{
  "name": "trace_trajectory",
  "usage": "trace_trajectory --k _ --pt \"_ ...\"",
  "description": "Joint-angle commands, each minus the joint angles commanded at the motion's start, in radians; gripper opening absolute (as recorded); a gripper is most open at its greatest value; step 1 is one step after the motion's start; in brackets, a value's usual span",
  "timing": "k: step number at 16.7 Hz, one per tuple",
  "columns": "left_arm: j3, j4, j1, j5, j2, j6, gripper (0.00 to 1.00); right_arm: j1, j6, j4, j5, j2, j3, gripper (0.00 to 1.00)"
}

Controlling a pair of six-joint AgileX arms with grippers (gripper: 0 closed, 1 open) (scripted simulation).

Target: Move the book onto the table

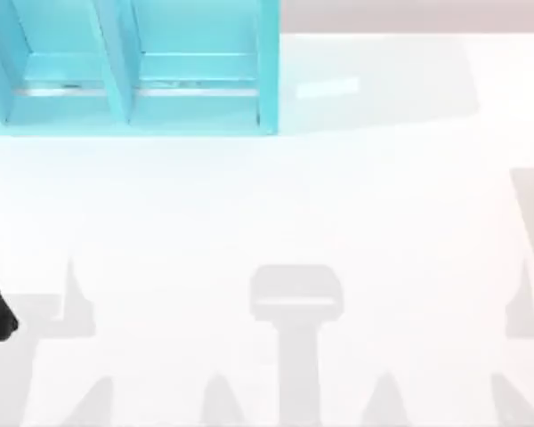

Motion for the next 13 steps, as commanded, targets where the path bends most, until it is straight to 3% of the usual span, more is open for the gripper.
trace_trajectory --k 6,13 --pt "0.062 0.072 0.023 0.038 0.103 0.002 1.00 0.000 0.000 0.000 0.000 0.000 0.000 1.00" --pt "0.295 0.355 0.155 0.193 0.651 0.018 1.00 0.000 0.000 0.000 0.000 0.000 0.000 1.00"
